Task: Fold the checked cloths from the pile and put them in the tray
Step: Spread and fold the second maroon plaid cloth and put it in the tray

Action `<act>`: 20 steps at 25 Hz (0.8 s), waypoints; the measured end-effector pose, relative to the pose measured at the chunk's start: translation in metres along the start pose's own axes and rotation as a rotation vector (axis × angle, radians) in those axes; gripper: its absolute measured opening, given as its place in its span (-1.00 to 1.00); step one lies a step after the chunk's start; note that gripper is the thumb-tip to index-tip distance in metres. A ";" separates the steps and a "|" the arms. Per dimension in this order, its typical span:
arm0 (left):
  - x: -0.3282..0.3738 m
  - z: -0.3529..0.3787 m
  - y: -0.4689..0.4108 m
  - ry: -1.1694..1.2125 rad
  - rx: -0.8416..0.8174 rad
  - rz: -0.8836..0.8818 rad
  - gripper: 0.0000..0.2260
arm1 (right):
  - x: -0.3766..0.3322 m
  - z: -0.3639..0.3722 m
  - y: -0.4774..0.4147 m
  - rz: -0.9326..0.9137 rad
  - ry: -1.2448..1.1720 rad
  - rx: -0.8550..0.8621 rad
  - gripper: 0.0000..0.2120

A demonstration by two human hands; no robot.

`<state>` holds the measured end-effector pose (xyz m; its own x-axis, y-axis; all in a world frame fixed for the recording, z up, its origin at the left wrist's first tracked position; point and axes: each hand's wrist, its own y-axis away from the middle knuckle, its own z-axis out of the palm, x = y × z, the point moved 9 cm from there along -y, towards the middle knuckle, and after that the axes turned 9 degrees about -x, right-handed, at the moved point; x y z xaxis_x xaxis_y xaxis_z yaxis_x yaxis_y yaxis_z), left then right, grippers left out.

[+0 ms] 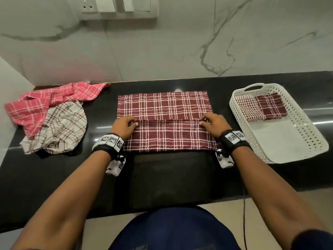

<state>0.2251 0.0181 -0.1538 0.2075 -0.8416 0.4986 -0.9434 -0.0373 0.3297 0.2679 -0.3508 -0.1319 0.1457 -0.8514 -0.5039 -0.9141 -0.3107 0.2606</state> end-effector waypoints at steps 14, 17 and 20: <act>-0.006 -0.009 0.012 0.237 -0.032 0.033 -0.91 | 0.033 -0.039 -0.018 -0.028 -0.377 -0.087 -0.84; -0.010 -0.042 -0.019 0.197 0.057 0.037 -0.92 | 0.028 -0.063 -0.060 -0.032 -0.391 -0.014 -0.83; -0.031 -0.049 -0.056 0.164 0.004 -0.065 -0.85 | 0.031 -0.062 -0.107 0.015 -0.338 -0.029 -0.84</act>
<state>0.2841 0.0726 -0.1488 0.3076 -0.7385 0.6001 -0.9273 -0.0913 0.3629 0.3931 -0.3699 -0.1244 -0.0055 -0.6692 -0.7431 -0.9033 -0.3155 0.2908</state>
